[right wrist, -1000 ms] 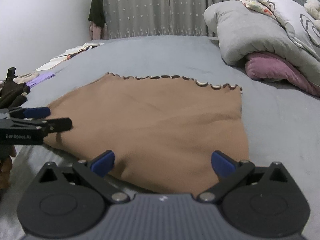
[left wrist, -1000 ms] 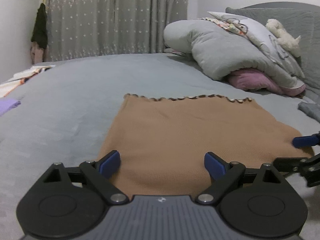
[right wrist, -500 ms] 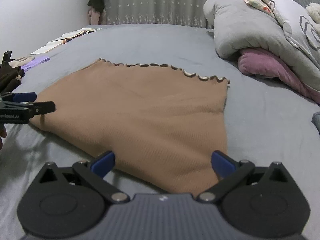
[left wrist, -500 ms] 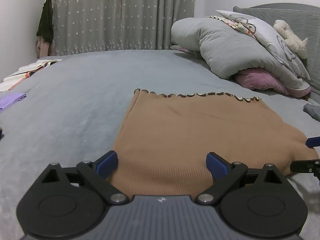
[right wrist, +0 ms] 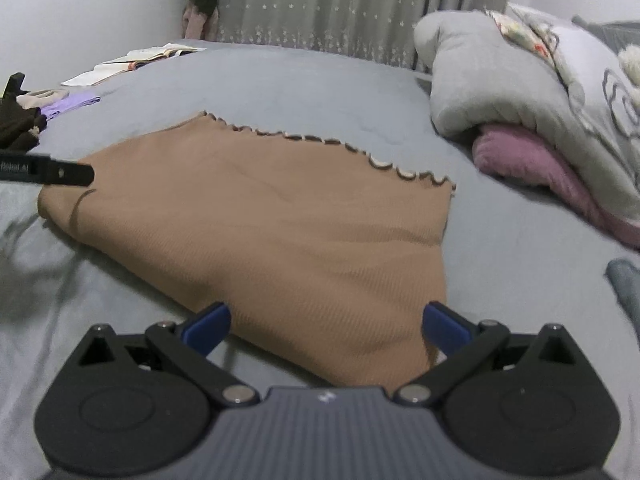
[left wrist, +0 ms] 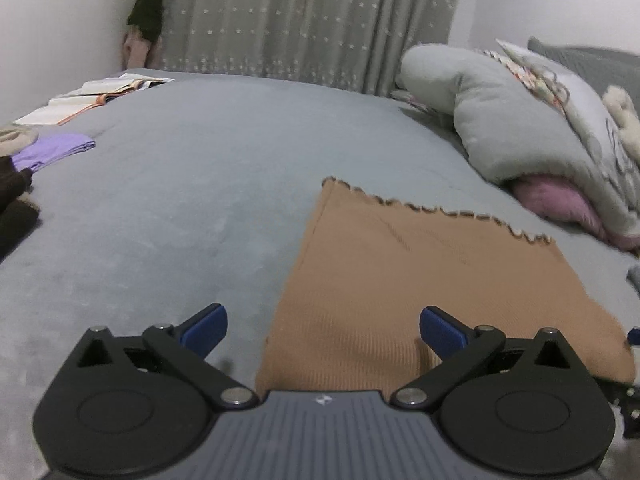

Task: Fold clothes
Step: 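Lower both grippers onto the folded sweater's plain edge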

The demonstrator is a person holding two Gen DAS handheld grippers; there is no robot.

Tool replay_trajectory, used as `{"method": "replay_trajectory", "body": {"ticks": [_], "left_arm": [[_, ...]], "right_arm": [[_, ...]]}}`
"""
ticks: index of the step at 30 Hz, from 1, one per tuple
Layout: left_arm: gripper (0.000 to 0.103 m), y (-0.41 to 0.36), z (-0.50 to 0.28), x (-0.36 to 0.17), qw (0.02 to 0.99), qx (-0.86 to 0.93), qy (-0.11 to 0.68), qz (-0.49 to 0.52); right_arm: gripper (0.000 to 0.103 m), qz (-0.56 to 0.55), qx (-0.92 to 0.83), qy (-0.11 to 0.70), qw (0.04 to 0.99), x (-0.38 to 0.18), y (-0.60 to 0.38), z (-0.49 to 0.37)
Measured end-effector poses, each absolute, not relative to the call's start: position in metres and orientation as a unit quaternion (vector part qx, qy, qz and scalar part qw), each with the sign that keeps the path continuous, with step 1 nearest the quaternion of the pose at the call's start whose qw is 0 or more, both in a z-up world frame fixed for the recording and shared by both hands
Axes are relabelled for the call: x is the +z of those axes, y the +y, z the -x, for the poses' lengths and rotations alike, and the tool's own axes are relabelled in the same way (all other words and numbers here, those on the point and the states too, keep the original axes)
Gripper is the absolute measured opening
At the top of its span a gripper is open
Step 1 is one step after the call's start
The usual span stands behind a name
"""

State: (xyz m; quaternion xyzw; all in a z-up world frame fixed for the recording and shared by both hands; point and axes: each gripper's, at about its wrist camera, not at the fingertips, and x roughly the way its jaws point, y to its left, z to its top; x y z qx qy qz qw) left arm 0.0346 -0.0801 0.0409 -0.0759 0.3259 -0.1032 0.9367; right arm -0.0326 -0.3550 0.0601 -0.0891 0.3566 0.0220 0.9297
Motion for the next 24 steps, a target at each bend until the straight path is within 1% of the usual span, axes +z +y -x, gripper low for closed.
{"method": "replay_trajectory", "body": {"ticks": [2, 4, 7, 10, 13, 14, 16, 21, 24], "left_arm": [[0.103, -0.078, -0.033, 0.042, 0.936, -0.103, 0.326, 0.082], [0.103, -0.076, -0.031, 0.043, 0.936, -0.103, 0.326, 0.088], [0.103, -0.072, -0.029, 0.045, 0.934, -0.102, 0.327, 0.099], [0.103, -0.067, -0.029, 0.046, 0.933, -0.099, 0.328, 0.114], [0.103, -0.066, -0.030, 0.047, 0.934, -0.080, 0.328, 0.116], [0.103, -0.068, -0.029, 0.047, 0.937, -0.072, 0.327, 0.101], [0.103, -0.073, -0.030, 0.043, 0.937, -0.057, 0.338, 0.073], [0.103, -0.058, -0.040, 0.022, 0.905, -0.065, 0.394, 0.146], [0.103, -0.047, -0.044, 0.020, 0.891, -0.073, 0.405, 0.189]], "right_arm": [[0.103, 0.076, 0.028, 0.350, 0.933, 0.064, -0.356, 0.034], [0.103, 0.040, 0.033, 0.344, 0.938, 0.068, -0.362, 0.035], [0.103, -0.041, 0.023, 0.336, 0.941, 0.072, -0.380, 0.035], [0.103, -0.152, -0.016, 0.331, 0.931, 0.071, -0.411, 0.037], [0.103, -0.211, -0.047, 0.338, 0.916, 0.064, -0.431, 0.038], [0.103, -0.234, -0.060, 0.343, 0.908, 0.060, -0.439, 0.038], [0.103, -0.253, -0.072, 0.357, 0.896, 0.054, -0.445, 0.038], [0.103, -0.273, -0.080, 0.364, 0.887, 0.046, -0.447, 0.039], [0.103, -0.313, -0.075, 0.354, 0.878, 0.044, -0.455, 0.043]]}}
